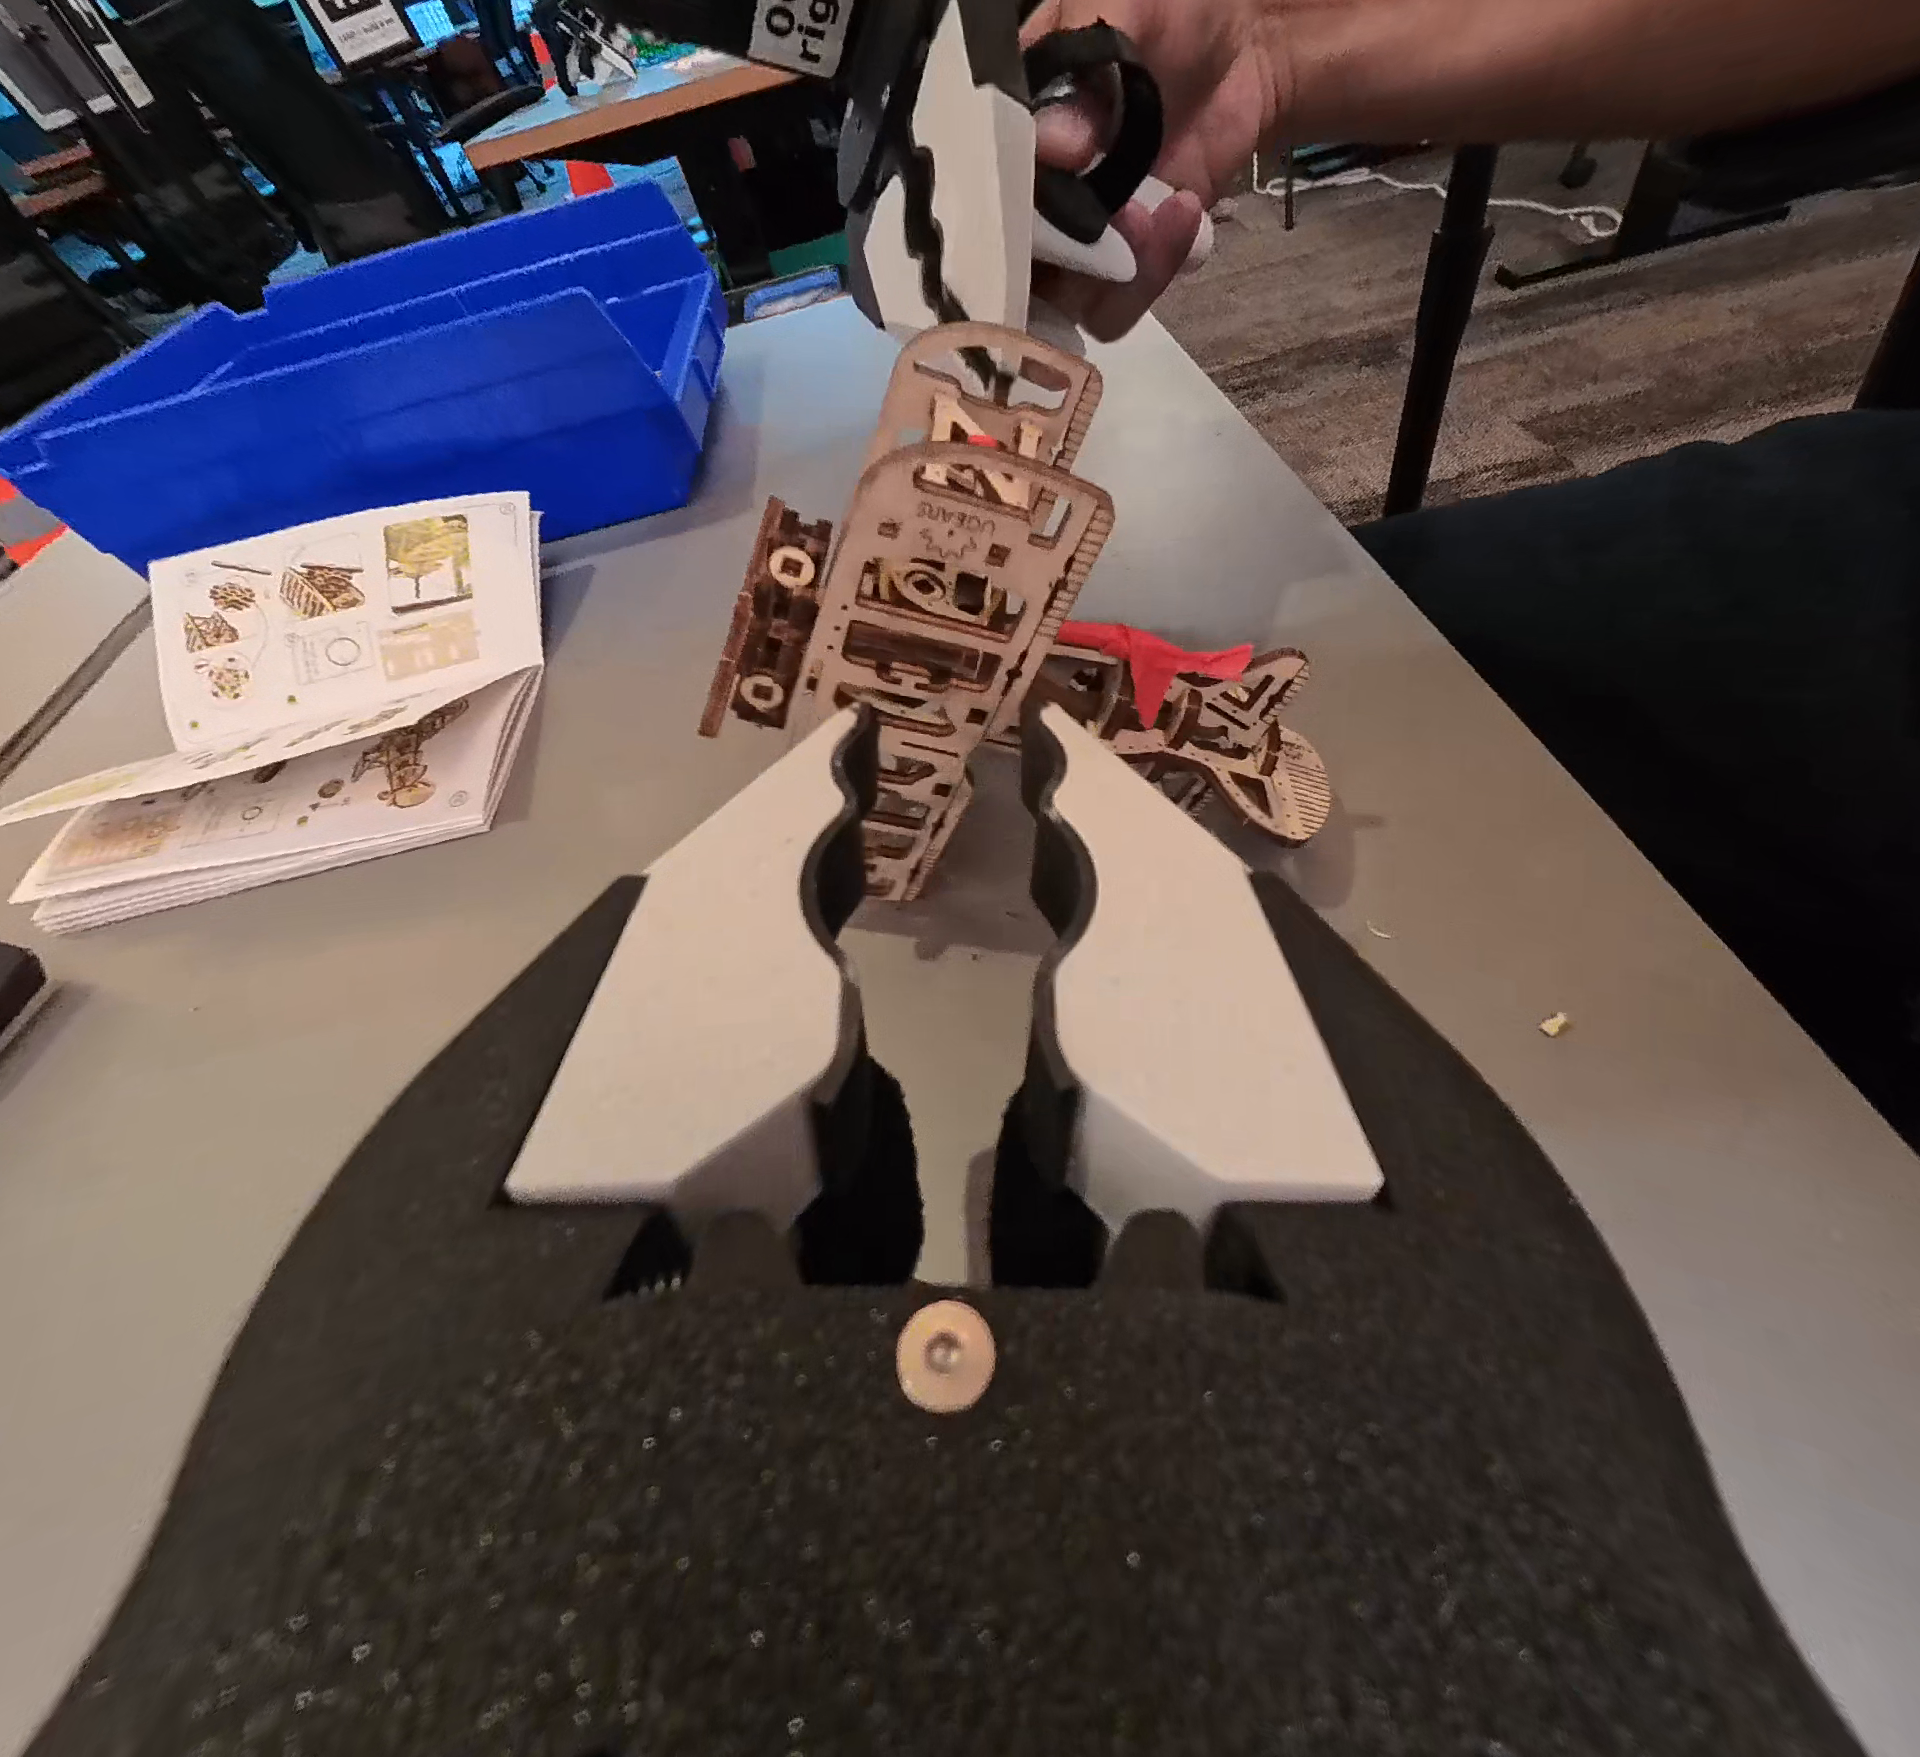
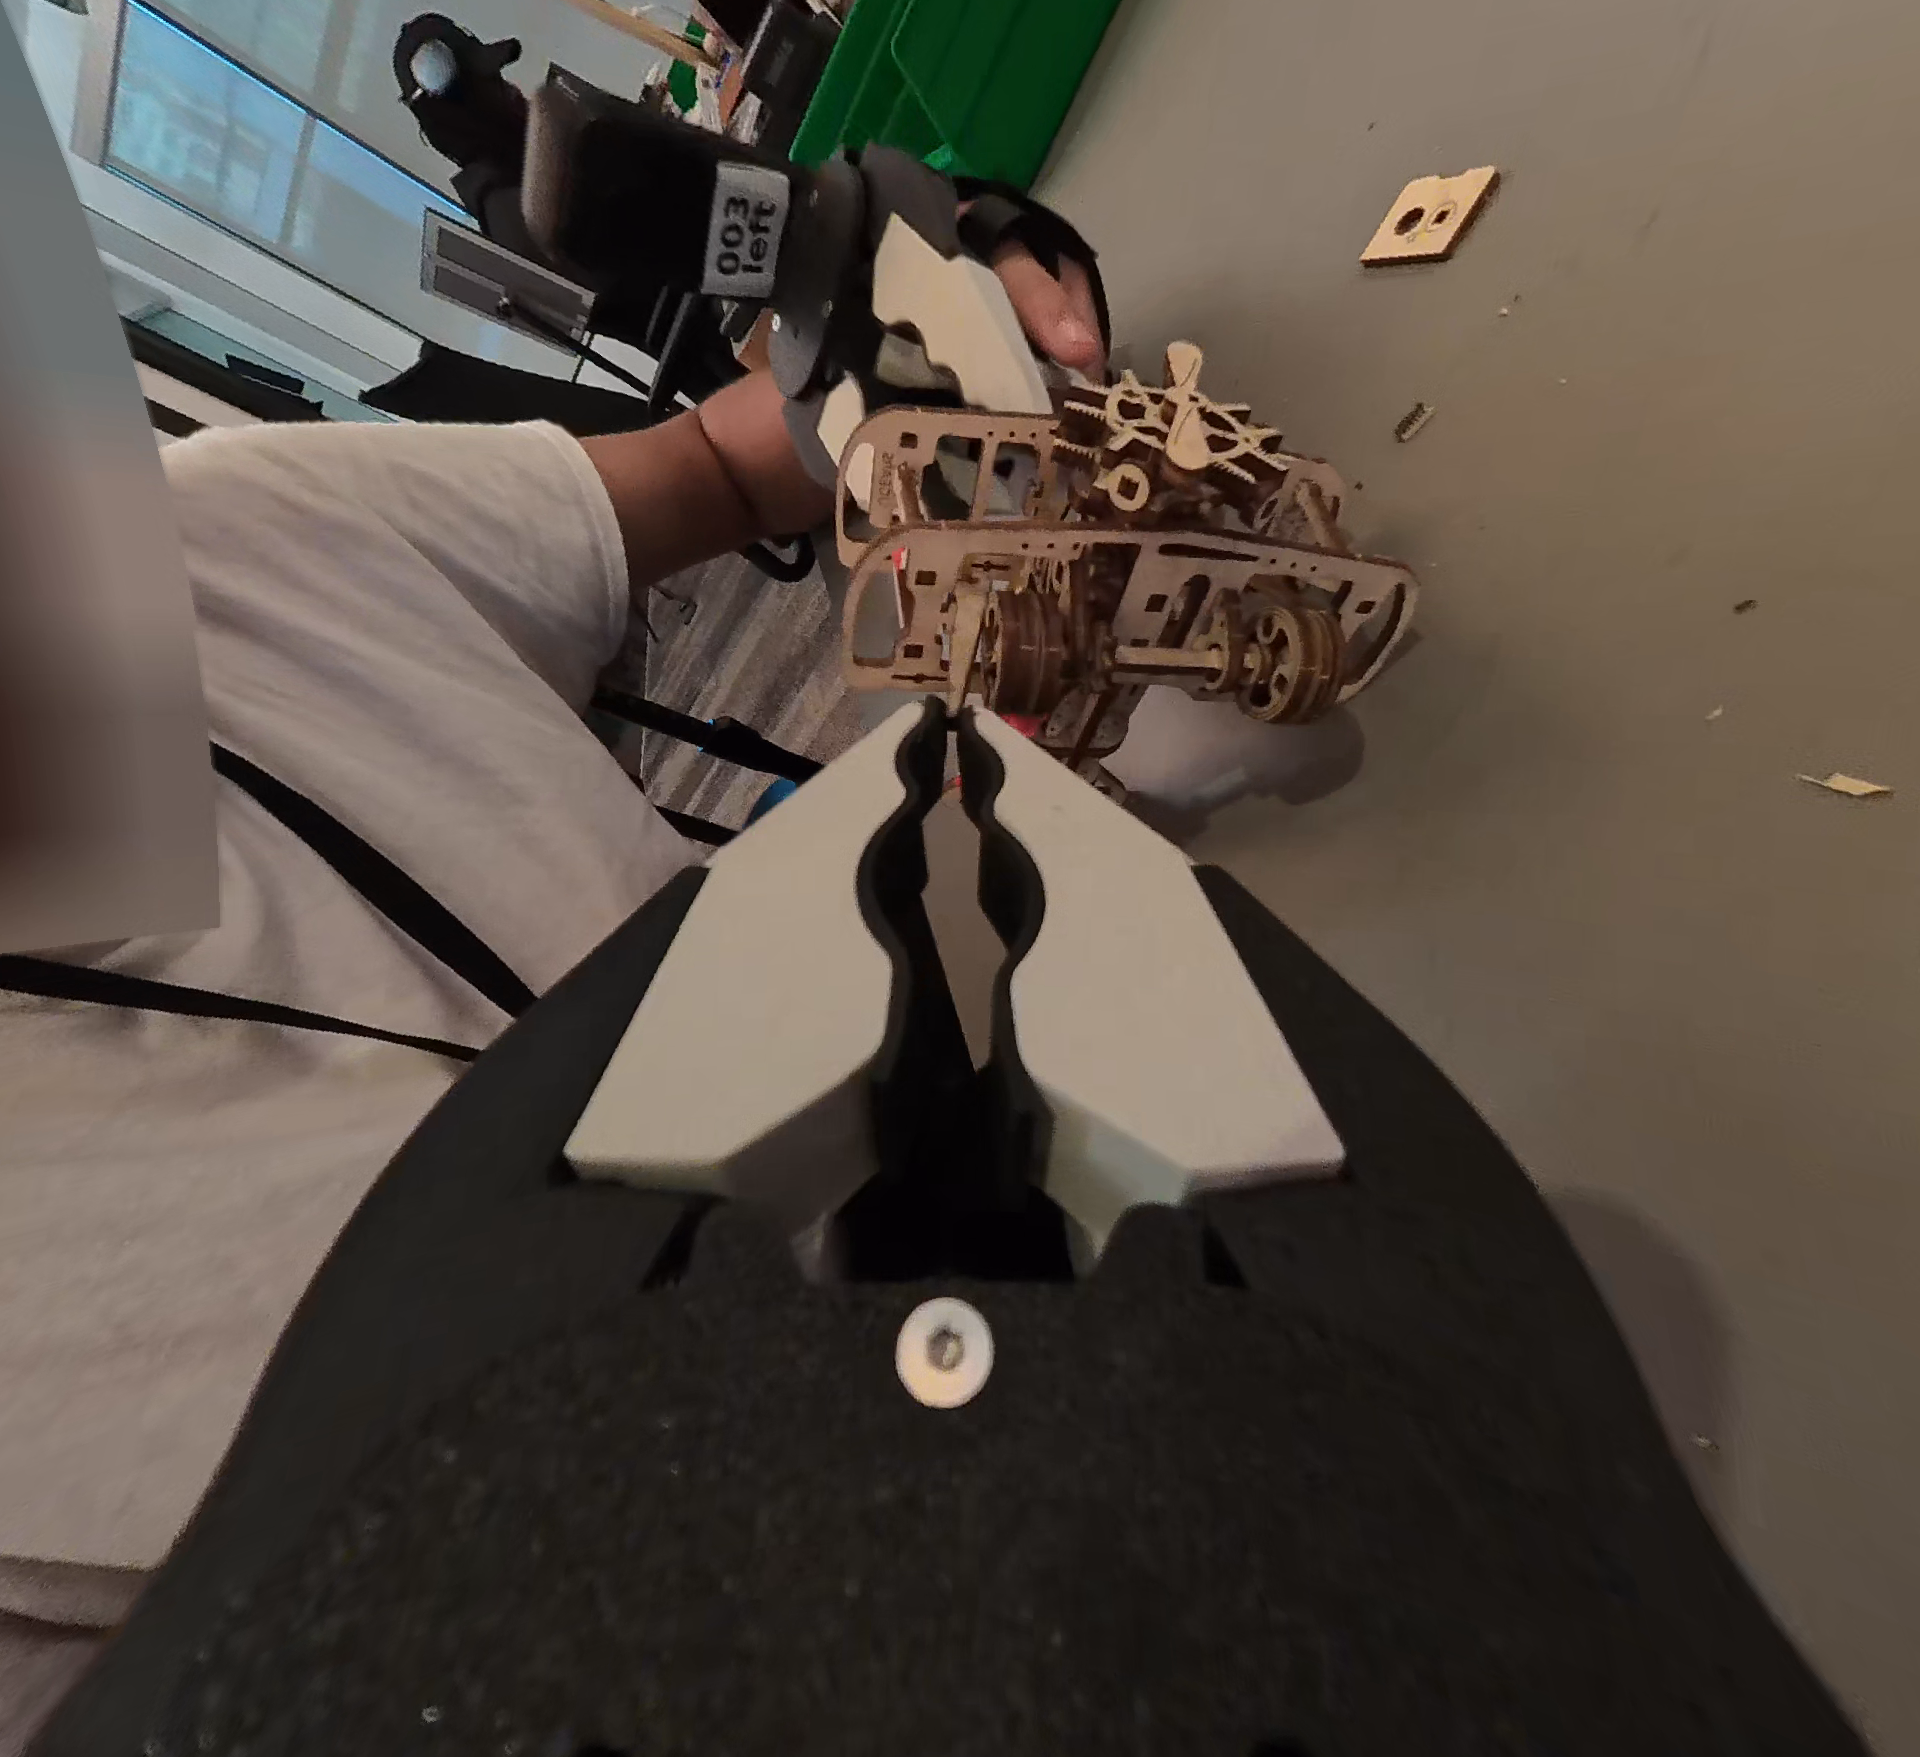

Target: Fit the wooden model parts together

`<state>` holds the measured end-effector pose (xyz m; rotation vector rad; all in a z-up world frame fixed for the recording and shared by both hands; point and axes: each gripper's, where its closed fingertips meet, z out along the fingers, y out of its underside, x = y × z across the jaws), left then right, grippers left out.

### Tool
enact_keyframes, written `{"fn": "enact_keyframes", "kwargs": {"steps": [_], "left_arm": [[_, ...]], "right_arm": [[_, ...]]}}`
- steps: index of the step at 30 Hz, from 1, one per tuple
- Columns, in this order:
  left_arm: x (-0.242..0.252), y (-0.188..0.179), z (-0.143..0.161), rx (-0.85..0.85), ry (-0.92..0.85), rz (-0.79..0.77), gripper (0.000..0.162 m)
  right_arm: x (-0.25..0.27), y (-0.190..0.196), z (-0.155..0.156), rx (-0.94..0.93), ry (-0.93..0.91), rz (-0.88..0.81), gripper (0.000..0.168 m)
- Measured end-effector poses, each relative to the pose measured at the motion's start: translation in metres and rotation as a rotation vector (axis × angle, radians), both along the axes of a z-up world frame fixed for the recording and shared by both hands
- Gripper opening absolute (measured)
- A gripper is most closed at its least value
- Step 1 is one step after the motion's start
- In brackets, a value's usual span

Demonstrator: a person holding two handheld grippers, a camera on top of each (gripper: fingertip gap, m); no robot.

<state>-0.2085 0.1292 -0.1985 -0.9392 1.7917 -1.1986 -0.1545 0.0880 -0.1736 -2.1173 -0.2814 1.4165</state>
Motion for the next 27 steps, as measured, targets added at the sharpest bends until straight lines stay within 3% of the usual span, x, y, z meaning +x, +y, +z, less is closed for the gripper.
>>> {"fn": "enact_keyframes", "kwargs": {"steps": [19, 20, 24, 27], "left_arm": [[0.001, -0.003, 0.005, -0.048, -0.025, 0.028, 0.023], [0.002, -0.004, 0.006, -0.024, -0.036, 0.036, 0.025], [0.012, -0.017, 0.013, 0.143, -0.093, 0.078, 0.063], [0.03, -0.025, 0.016, 0.213, -0.121, 0.118, 0.066]], "right_arm": [[0.032, -0.012, -0.003, 0.074, 0.131, -0.082, 0.0], [0.032, -0.01, -0.003, 0.063, 0.146, -0.087, 0.0], [0.027, -0.007, -0.003, 0.049, 0.137, -0.099, 0.0], [0.023, -0.005, -0.003, 0.05, 0.122, -0.102, 0.0]]}}
